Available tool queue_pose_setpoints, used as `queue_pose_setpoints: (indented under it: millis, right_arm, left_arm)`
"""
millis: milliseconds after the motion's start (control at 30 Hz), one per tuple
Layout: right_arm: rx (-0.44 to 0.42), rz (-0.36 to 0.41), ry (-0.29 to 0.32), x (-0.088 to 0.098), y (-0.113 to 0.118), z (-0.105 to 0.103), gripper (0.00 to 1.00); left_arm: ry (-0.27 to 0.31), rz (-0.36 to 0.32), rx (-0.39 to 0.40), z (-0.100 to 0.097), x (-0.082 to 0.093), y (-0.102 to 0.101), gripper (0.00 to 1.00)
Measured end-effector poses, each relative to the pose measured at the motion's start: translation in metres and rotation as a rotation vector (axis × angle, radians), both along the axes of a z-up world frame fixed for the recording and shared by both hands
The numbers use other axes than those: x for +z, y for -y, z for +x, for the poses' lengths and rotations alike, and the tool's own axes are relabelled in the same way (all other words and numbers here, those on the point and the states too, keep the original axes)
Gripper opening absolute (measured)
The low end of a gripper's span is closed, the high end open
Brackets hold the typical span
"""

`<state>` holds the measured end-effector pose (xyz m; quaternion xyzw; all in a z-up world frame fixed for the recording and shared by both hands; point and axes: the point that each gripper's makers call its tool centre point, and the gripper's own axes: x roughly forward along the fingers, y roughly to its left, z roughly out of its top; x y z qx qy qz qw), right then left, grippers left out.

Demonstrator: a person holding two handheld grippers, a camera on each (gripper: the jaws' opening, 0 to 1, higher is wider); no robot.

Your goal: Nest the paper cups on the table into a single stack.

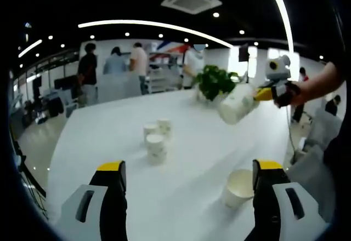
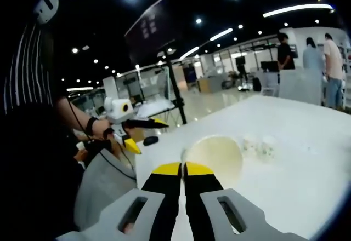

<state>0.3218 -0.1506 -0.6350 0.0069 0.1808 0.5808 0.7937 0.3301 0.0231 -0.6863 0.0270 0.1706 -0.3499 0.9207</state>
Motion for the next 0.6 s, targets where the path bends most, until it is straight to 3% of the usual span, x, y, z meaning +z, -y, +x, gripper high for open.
queue_pose_setpoints:
  millis: [233,600]
  right_arm:
    - [0.146,-0.104,0.051,-0.003,-0.016,-0.026,0.00]
    - [0.392,-0.339,0.224,-0.028,-0.044,-0.068,0.00]
  left_arm:
    - [-0.007,-0.010,0.012,-0.003,-0.002,-0.002,0.96]
    - [-0.009,-0.014,0.023,-0.006,-0.004,-0.007,0.95]
